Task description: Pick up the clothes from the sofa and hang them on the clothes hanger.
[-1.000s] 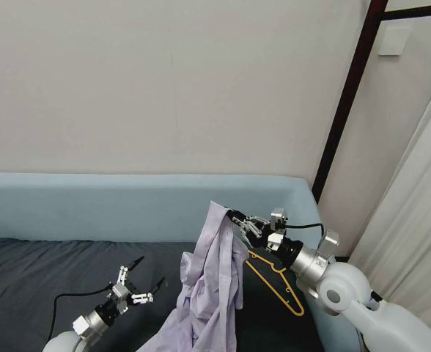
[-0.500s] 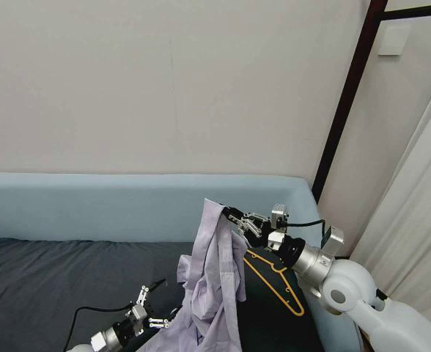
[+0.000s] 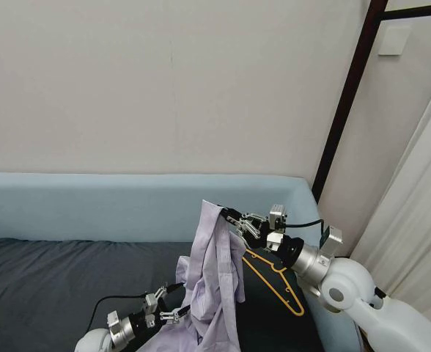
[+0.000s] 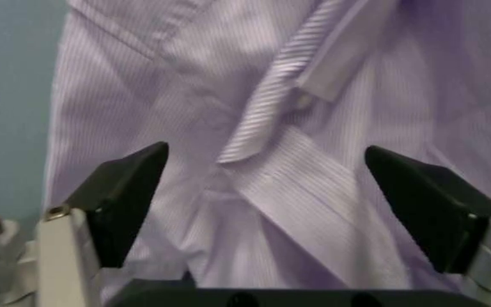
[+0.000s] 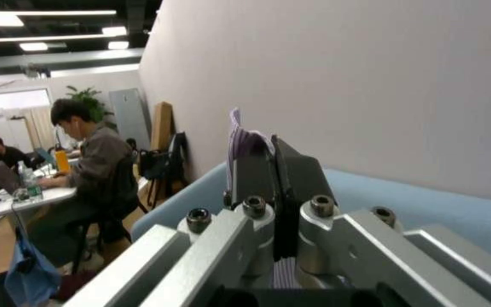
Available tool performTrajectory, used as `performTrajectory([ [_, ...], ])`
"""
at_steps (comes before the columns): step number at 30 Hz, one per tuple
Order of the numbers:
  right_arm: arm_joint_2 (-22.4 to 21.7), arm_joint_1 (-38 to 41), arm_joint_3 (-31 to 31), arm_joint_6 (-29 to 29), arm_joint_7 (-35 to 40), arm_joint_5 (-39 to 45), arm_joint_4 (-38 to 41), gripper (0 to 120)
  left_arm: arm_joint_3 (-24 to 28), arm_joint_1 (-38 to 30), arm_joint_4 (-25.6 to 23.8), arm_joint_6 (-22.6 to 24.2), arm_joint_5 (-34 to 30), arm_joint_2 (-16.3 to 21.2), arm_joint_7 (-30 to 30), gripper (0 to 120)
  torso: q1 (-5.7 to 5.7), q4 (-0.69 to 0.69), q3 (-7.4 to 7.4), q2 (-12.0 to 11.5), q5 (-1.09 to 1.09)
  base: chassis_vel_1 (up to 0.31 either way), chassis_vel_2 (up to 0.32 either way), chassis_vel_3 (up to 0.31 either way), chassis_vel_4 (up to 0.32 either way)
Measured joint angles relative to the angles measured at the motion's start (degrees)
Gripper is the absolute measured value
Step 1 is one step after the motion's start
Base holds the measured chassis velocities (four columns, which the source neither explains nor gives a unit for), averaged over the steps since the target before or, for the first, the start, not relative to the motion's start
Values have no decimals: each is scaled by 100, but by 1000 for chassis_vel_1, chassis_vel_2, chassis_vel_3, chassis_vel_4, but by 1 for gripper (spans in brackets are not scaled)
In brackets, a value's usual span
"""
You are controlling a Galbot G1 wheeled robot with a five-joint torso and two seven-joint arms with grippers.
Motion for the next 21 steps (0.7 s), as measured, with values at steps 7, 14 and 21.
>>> performTrajectory([
  [7,-3,21,14,0,-28,-5,18,0,43,-377,177,-303,690,-3,-67,87,0,1,0,0,-1,0,0,0,0],
  [14,24,3,39,0,-22,-5,54,0,30,-541,262,-735,1279,-108,-410,60,0,0,0,0,0,0,0,0,0],
  [21,15,-38,63,0,-10,-6,80,0,34,-495,207,-786,1308,-190,-519,39,0,0,0,0,-1,0,0,0,0],
])
